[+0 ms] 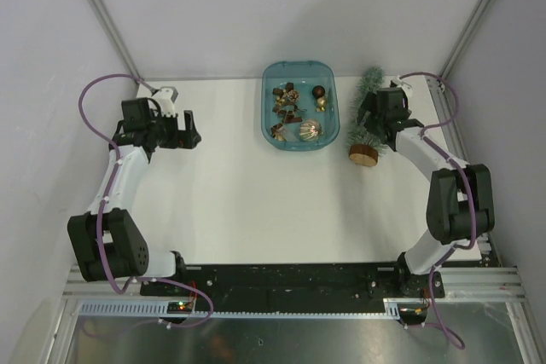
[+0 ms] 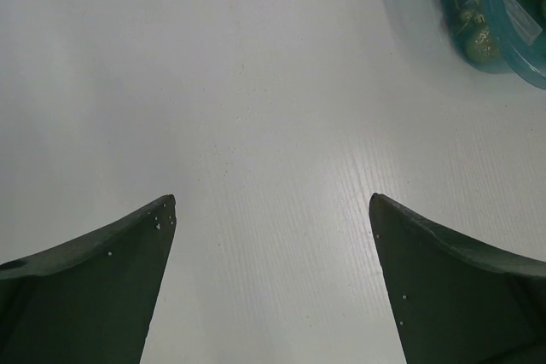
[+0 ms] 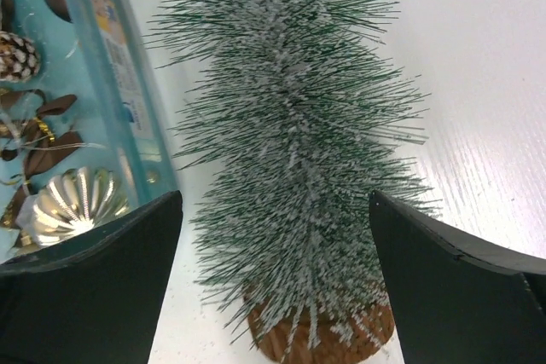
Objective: Decorate the small christmas tree
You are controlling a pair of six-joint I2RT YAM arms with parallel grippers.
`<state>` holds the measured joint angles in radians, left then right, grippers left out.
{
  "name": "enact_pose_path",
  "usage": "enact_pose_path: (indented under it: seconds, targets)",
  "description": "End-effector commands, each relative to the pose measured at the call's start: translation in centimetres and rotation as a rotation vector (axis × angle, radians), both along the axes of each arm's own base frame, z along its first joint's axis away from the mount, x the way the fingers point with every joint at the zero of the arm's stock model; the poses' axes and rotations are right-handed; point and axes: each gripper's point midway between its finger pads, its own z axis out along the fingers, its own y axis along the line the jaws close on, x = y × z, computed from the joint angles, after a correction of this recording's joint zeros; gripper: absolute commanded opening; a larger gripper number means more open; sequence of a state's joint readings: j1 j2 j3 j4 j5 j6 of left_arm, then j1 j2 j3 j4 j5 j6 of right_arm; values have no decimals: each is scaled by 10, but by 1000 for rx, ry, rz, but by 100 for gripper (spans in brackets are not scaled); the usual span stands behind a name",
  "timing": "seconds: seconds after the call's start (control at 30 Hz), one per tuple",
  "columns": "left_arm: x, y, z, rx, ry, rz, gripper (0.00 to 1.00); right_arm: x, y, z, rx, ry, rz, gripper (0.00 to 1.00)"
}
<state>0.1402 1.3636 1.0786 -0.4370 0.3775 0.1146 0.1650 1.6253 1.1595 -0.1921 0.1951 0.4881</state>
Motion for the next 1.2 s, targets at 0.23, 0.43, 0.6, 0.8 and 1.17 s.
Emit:
enact_pose_path:
  seconds: [0.23, 0.43, 0.6, 0.8, 1.17]
  targets:
    - [10, -8, 3, -44, -1, -59, 100, 30, -19, 2, -94, -58, -34, 58]
    - [10, -6, 0, -32, 2, -61, 100, 24, -18, -1, -135, -32, -39, 14]
    - [9, -8, 6, -31, -17, -74, 100, 6, 0, 24, -151, -60, -16, 0]
    - [7, -12, 14, -40, -37, -91, 100, -45, 65, 67, -105, -221, 124, 0]
    - [2, -11, 15, -17, -49, -94, 100, -161, 145, 55, -112, -384, 277, 0]
